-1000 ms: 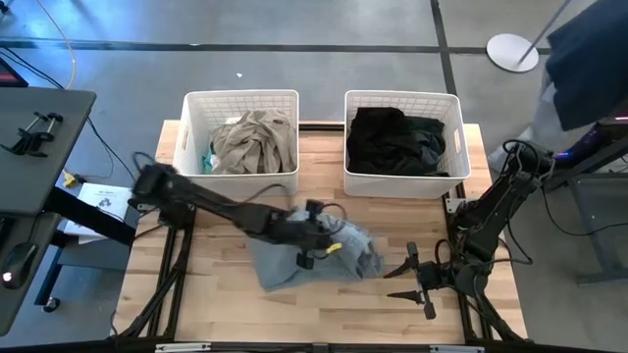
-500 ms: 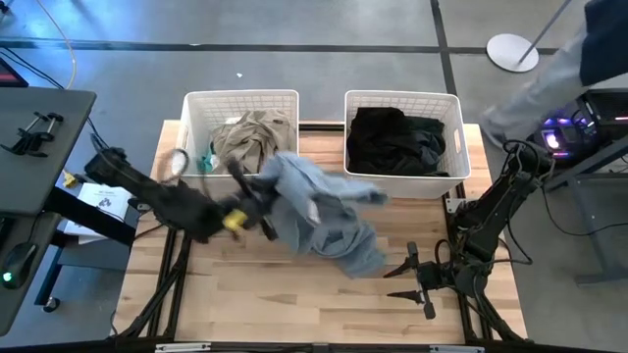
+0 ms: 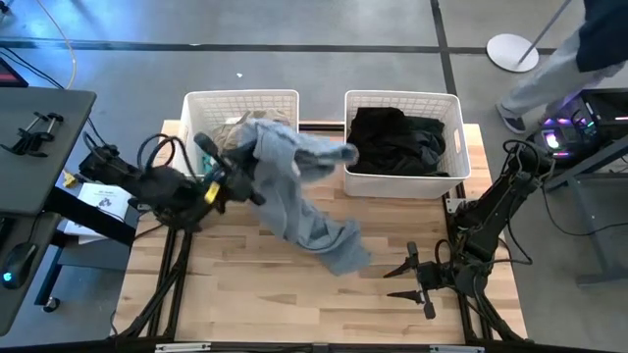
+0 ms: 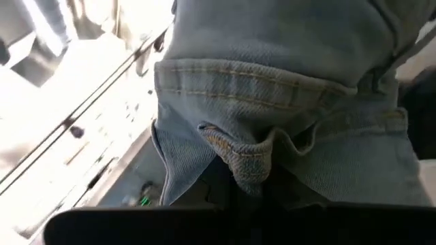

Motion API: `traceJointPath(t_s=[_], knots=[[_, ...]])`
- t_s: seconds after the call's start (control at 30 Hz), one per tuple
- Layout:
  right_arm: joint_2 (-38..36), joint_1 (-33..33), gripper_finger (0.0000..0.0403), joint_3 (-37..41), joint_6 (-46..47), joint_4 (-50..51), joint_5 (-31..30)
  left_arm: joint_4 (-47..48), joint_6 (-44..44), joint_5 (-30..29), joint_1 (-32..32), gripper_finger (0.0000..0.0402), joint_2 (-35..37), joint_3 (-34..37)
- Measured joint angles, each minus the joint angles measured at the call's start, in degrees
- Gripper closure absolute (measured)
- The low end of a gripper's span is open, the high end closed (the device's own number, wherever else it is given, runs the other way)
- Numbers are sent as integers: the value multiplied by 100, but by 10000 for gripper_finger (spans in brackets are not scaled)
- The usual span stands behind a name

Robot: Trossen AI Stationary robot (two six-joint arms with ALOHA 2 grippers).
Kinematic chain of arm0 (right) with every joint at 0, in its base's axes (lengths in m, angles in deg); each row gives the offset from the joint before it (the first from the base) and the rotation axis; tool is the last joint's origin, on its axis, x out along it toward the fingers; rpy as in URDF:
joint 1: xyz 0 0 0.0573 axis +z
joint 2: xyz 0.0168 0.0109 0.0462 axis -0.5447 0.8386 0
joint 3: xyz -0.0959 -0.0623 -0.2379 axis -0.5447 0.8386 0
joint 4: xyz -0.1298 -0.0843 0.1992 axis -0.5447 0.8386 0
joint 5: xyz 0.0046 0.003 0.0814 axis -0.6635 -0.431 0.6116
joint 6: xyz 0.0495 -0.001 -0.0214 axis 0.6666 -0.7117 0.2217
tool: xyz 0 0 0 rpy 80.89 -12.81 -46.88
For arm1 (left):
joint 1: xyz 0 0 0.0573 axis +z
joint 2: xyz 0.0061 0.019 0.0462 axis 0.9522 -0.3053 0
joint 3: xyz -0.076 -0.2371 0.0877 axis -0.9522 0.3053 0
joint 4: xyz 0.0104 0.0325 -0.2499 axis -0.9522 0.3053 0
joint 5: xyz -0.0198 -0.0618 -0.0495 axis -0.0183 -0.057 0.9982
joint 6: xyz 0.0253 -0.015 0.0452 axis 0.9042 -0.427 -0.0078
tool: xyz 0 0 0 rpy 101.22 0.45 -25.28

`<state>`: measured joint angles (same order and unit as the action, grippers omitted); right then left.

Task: Sort clothes
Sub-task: Put the light blue pants into the left white laundry bin

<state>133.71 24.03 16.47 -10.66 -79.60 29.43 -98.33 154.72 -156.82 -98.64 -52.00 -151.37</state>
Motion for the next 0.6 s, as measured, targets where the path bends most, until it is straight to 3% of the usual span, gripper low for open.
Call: traceJointPath(t_s=[0.1,0.2,0.27,0.37,0.43,0.5,0.6], knots=[[0,0,210,0,-2,10,0,197,-269,-124,183,387,18,0],[0,0,210,0,0,13,0,1347,-1375,227,202,387,19,-17],[0,0,210,0,19,15,2,2529,-2577,1123,154,387,-45,-17],[0,0,210,0,39,17,2,4124,-4604,3464,213,387,-251,2],[0,0,210,0,39,52,3,4607,-5612,4760,283,387,-487,3],[0,0,210,0,16,83,2,4746,-6207,5281,273,386,-783,124],[0,-3,210,0,8,105,0,4765,-6599,5382,269,375,-1325,425]])
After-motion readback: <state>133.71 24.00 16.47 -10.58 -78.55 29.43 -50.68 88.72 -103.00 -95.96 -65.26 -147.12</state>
